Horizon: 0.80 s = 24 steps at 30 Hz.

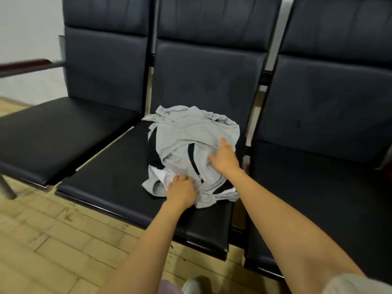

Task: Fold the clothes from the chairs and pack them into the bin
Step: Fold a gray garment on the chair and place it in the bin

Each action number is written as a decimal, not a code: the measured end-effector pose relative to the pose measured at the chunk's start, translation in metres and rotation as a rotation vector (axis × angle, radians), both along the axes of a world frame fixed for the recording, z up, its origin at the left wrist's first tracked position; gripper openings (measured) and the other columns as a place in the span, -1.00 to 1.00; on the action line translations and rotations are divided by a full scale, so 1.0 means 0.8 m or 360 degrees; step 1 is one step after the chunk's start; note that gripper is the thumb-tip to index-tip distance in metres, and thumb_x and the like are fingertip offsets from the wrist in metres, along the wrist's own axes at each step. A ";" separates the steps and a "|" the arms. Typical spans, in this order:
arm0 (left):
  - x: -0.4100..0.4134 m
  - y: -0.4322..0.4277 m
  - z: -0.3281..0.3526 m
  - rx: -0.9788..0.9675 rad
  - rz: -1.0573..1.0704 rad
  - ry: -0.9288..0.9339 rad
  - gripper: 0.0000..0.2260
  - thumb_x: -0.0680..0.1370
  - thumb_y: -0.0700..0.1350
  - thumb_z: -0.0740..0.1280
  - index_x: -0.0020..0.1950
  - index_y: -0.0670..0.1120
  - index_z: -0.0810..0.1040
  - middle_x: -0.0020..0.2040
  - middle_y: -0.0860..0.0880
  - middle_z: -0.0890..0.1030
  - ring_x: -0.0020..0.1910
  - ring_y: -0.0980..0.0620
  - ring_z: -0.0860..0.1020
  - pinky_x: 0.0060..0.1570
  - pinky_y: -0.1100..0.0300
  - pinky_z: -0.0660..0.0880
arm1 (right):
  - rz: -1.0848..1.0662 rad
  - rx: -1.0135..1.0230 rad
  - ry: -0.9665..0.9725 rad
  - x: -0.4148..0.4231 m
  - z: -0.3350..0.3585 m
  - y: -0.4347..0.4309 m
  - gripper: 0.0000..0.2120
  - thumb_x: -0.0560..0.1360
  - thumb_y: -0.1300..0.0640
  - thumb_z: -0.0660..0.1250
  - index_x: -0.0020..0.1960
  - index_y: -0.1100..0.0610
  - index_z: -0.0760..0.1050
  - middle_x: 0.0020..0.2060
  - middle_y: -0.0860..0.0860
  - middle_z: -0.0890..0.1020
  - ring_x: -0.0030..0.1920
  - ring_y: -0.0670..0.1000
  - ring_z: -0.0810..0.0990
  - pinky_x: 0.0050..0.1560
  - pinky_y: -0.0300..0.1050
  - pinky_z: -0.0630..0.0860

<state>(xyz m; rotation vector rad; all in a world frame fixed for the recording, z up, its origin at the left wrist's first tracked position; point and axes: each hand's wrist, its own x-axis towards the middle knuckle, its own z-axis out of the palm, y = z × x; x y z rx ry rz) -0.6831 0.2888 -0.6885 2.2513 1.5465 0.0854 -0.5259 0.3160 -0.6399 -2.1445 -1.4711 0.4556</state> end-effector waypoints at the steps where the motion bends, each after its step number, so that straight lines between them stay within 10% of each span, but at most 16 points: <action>1: 0.002 0.000 0.000 0.0005 -0.0002 0.0006 -0.59 0.64 0.03 0.13 0.46 -0.08 0.31 0.48 -0.10 0.25 0.45 -0.14 0.18 0.43 -0.01 0.16 | -0.0068 0.0042 -0.0089 0.003 -0.002 0.005 -0.62 0.61 0.12 0.19 0.39 0.21 0.28 0.24 0.22 0.46 0.20 0.25 0.48 0.01 0.06 0.48; 8: 0.014 -0.006 0.009 -0.0019 0.0016 0.0071 -0.57 0.65 0.04 0.10 0.47 -0.10 0.29 0.48 -0.12 0.23 0.45 -0.16 0.18 0.39 -0.06 0.22 | 0.0010 0.0603 0.0323 0.018 0.037 -0.026 -0.84 0.61 0.24 0.09 -0.03 0.22 0.44 -0.11 0.12 0.51 -0.14 0.07 0.48 -0.19 -0.08 0.36; 14: 0.021 -0.024 0.015 -0.0027 0.0070 0.0125 -0.62 0.65 -0.03 0.09 0.46 -0.05 0.30 0.45 -0.10 0.28 0.43 -0.14 0.21 0.37 -0.08 0.22 | 0.0254 -0.0496 -0.0080 0.015 0.012 -0.037 -0.64 0.65 0.07 0.09 0.42 0.06 0.37 0.47 0.13 0.26 0.46 0.18 0.20 0.44 0.02 0.20; 24: 0.040 -0.025 0.032 -0.0104 0.0131 0.0164 -0.63 0.62 -0.03 0.16 0.39 -0.15 0.37 0.40 -0.16 0.32 0.37 -0.16 0.27 0.35 0.03 0.22 | -0.0330 0.0486 0.0585 0.020 0.000 -0.026 -0.81 0.52 0.33 0.30 0.09 0.22 0.60 0.08 0.14 0.61 0.11 0.09 0.57 0.12 -0.12 0.51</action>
